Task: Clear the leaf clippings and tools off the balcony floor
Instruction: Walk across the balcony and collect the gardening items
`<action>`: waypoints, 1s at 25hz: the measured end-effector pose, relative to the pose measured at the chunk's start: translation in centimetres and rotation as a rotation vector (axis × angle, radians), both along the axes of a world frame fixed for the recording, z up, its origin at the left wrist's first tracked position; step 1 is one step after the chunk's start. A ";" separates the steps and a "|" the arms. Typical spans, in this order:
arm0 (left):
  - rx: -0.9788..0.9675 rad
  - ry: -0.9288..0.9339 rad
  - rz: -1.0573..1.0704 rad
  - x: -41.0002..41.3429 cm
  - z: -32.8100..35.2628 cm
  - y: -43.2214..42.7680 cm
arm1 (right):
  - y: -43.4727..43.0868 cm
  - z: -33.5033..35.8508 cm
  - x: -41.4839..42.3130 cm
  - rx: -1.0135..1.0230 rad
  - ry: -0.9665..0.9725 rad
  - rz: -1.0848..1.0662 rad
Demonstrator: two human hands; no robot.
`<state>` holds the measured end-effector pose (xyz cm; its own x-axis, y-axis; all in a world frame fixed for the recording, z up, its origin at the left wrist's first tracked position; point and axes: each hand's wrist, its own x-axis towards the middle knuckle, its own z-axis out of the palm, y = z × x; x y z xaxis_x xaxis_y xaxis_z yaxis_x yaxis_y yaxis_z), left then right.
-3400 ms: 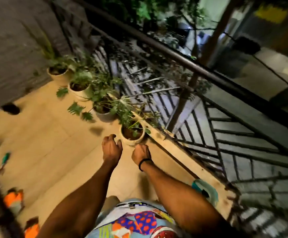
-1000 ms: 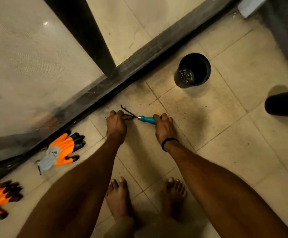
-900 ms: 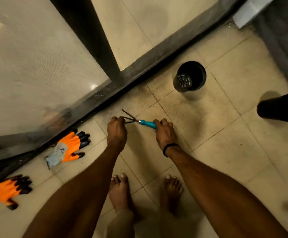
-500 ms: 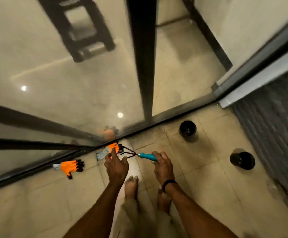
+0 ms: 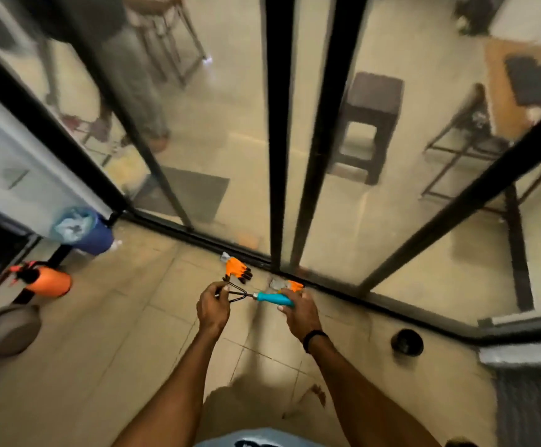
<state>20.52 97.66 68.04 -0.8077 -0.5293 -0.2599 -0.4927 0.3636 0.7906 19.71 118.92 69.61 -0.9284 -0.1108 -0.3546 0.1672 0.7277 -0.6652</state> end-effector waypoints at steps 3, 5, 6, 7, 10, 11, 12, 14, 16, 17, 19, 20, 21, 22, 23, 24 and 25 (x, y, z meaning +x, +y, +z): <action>0.089 0.009 0.243 5.4 1.4 -7.6 | -9.0 0.9 0.8 0.107 0.035 0.183; 0.124 0.032 0.358 8.4 2.1 -12.9 | -15.6 1.2 1.4 0.166 0.086 0.266; 0.125 0.048 0.412 9.8 2.3 -16.0 | -19.5 1.4 1.8 0.186 0.110 0.319; 0.124 0.051 0.466 11.2 2.8 -18.5 | -22.8 1.5 2.2 0.210 0.120 0.376; 0.106 0.037 0.616 14.3 3.3 -26.1 | -32.2 1.6 3.2 0.224 0.157 0.521; 0.120 0.032 0.681 15.4 3.3 -28.7 | -35.5 1.6 3.6 0.211 0.159 0.574; 0.130 0.028 0.739 16.2 3.5 -31.0 | -38.3 1.5 3.8 0.199 0.154 0.622; 0.122 0.011 0.838 17.5 3.2 -35.1 | -43.8 0.7 3.9 0.180 0.154 0.709; 0.119 -0.010 0.948 17.9 2.9 -39.4 | -49.7 -0.4 3.1 0.159 0.160 0.791; 0.118 -0.008 0.983 18.1 3.1 -41.5 | -52.6 -0.8 2.6 0.129 0.155 0.828; 0.107 -0.001 1.046 18.3 2.7 -45.9 | -58.6 -1.4 1.7 0.141 0.172 0.948; 0.100 -0.011 1.093 18.4 2.5 -47.8 | -61.5 -1.8 1.2 0.161 0.209 1.003; 0.105 -0.019 1.146 18.8 2.7 -49.6 | -64.5 -2.3 1.2 0.181 0.225 1.064; 0.102 -0.019 1.187 19.6 2.6 -51.4 | -67.2 -2.7 1.4 0.181 0.212 1.112; 0.107 -0.015 1.230 20.2 2.8 -53.4 | -70.0 -2.7 1.7 0.154 0.206 1.160; 0.091 -0.001 1.269 21.0 2.6 -55.6 | -72.9 -3.2 2.0 0.145 0.227 1.221; 0.091 0.002 1.333 21.7 2.8 -57.3 | -75.6 -3.7 2.3 0.114 0.267 1.261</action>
